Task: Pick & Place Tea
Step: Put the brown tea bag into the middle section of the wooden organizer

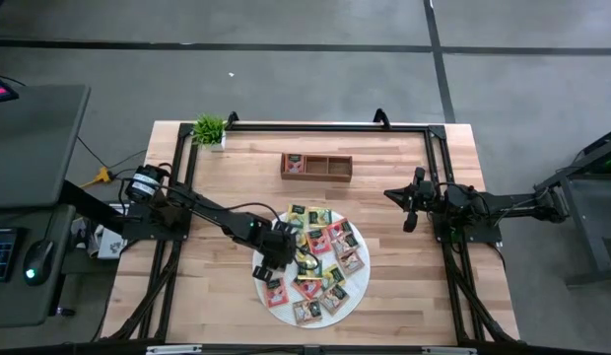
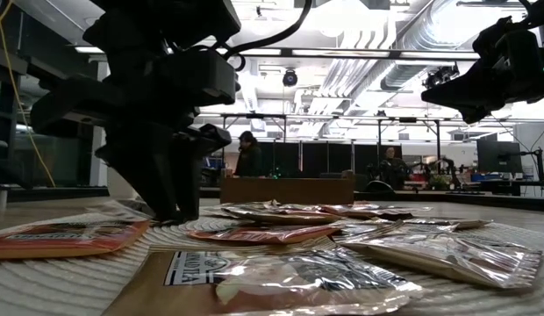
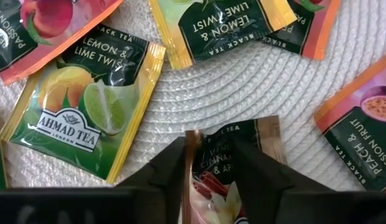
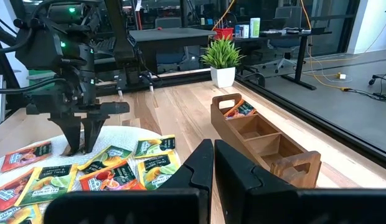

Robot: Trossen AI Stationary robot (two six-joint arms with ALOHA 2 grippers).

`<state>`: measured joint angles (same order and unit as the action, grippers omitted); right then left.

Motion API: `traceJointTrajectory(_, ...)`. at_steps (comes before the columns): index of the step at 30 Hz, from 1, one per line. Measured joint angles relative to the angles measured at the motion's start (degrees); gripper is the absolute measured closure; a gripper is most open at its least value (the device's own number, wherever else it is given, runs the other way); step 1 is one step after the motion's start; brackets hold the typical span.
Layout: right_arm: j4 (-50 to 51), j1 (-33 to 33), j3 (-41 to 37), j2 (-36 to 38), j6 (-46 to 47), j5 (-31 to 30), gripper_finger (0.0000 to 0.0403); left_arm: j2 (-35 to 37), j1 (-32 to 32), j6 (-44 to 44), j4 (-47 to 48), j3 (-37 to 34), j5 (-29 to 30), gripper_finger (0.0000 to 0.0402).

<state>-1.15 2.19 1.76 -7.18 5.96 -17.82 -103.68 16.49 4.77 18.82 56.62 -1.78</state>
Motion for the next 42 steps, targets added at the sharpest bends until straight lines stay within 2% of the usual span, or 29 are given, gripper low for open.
traceJointTrajectory(10, 0.0, -0.01, -0.01, 0.0, 0.0, 0.0, 0.0391, 0.74, -0.44, -0.78, 0.81, -0.15, -0.33, 0.0393)
traceJointTrajectory(14, 0.0, -0.02, 0.0, 0.0, 0.02, 0.0, 0.0391, 2.87, -1.19, -2.49, 2.31, -0.49, -0.31, 0.0397)
traceJointTrajectory(25, -0.02, -0.02, -0.01, 0.02, 0.01, -0.04, 0.0391, 11.19, -4.09, -6.14, 3.28, -0.48, 4.69, 0.0401)
traceJointTrajectory(30, 0.0, 0.0, 0.0, 0.02, 0.0, 0.0, 0.0391, 15.47, -6.32, -7.57, 1.91, -0.37, 11.33, 0.0401)
traceJointTrajectory(35, 0.0, -0.01, -0.01, 0.02, 0.01, -0.02, 0.0391, 17.42, -9.9, -8.1, -7.15, -1.42, 21.61, 0.0401)
traceJointTrajectory(42, -0.11, -0.02, 0.0, -0.02, 0.02, -0.04, 0.0391, 17.18, -15.8, -8.06, -33.79, -6.78, 21.02, 0.0401)
